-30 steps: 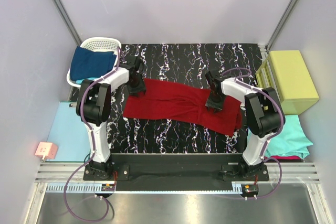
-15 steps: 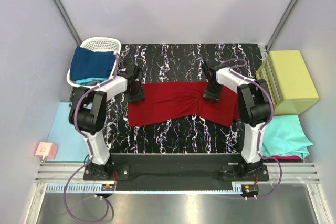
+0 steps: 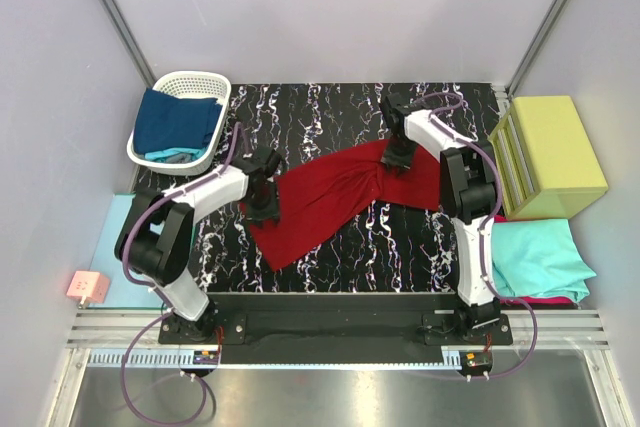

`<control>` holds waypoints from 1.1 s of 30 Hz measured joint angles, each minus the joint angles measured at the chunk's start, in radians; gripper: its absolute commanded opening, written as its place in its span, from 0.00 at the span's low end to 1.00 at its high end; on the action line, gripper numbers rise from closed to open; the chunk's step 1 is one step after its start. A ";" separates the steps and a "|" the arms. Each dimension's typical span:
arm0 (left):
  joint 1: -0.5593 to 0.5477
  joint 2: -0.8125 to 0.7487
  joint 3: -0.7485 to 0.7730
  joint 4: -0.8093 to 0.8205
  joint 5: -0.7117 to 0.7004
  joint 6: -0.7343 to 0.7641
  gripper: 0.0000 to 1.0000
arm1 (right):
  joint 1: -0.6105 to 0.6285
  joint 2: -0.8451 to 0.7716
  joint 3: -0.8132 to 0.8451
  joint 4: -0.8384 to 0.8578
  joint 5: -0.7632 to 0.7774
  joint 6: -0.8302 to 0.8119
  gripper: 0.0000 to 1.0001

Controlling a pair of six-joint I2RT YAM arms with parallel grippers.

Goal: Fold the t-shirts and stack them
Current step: Rotate the tshirt 90 degrees

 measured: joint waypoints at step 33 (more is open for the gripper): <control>-0.102 0.075 0.278 -0.010 -0.094 0.003 0.44 | -0.010 -0.226 -0.013 0.081 0.050 -0.102 0.52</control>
